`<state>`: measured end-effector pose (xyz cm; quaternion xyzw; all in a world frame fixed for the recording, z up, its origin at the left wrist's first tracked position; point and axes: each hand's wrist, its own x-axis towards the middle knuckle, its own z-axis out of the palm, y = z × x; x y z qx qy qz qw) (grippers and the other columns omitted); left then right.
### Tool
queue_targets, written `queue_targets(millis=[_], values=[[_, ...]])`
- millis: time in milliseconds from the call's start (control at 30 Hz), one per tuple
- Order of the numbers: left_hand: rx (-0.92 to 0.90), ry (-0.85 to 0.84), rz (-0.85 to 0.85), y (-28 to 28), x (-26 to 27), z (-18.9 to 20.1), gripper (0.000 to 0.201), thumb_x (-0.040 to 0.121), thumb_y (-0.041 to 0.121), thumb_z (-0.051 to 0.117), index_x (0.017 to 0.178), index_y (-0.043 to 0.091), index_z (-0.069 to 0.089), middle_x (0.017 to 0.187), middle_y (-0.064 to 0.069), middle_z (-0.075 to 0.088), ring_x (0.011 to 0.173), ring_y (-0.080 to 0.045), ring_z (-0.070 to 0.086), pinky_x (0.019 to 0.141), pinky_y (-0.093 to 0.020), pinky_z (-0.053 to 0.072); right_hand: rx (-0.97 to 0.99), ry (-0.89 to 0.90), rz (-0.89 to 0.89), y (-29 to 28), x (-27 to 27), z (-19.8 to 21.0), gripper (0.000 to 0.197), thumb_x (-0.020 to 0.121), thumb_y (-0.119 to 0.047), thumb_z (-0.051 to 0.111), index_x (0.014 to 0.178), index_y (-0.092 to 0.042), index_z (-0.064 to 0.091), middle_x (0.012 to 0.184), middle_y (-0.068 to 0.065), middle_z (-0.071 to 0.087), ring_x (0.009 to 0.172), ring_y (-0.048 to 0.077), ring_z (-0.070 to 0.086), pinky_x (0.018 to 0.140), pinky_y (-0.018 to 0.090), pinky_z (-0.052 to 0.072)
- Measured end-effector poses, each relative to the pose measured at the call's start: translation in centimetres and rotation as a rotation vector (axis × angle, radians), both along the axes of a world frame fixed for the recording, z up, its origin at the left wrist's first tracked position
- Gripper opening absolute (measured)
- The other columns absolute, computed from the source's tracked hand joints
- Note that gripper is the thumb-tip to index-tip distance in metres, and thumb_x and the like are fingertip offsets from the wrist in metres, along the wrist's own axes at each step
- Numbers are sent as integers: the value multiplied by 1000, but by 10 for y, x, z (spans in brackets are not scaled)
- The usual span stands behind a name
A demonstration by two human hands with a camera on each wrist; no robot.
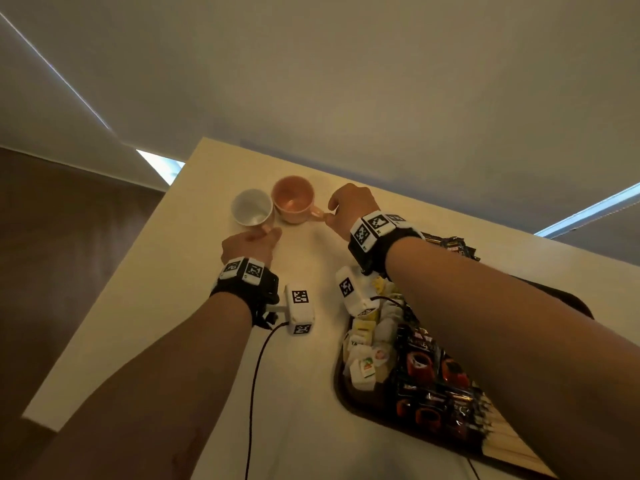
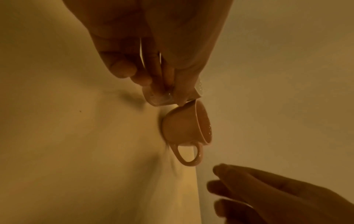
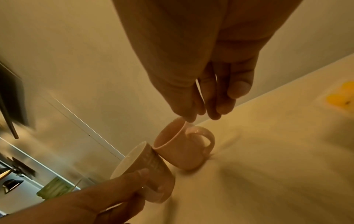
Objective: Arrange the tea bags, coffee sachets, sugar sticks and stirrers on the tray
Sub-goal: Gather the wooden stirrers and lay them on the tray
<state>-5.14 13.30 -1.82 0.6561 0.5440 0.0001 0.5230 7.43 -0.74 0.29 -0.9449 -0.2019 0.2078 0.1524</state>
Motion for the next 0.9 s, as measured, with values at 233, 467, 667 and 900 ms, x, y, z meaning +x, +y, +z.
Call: queue_targets(millis=[233, 467, 667, 900], values=[[-31, -91, 73, -7, 0, -10, 19, 81, 33, 81, 88, 19, 71, 70, -2, 69, 58, -16, 64, 64, -26, 58, -46, 31, -10, 25, 6, -27, 25, 91, -25, 63, 108, -6, 66, 111, 15, 67, 98, 33, 64, 72, 31, 45], [33, -72, -2, -12, -16, -11, 15, 79, 36, 81, 82, 21, 80, 67, 0, 72, 77, -19, 72, 70, -23, 50, -39, 45, -36, 21, -2, -28, 19, 92, -15, 57, 101, -2, 66, 103, 20, 68, 95, 38, 65, 68, 32, 42], [82, -57, -73, -34, -28, -4, 26, 79, 35, 81, 57, 29, 69, 64, 0, 72, 76, -22, 72, 74, -25, 54, -47, 71, -66, -7, -15, -21, 17, 93, -18, 58, 97, -3, 65, 104, 20, 68, 95, 37, 65, 68, 31, 42], [53, -67, -127, -59, -38, 1, 24, 78, 32, 82, 59, 31, 68, 63, -1, 72, 75, -20, 73, 77, -24, 54, -79, 88, -90, -35, -29, -12, 21, 95, -21, 59, 103, -2, 64, 108, 19, 68, 100, 37, 65, 69, 31, 42]])
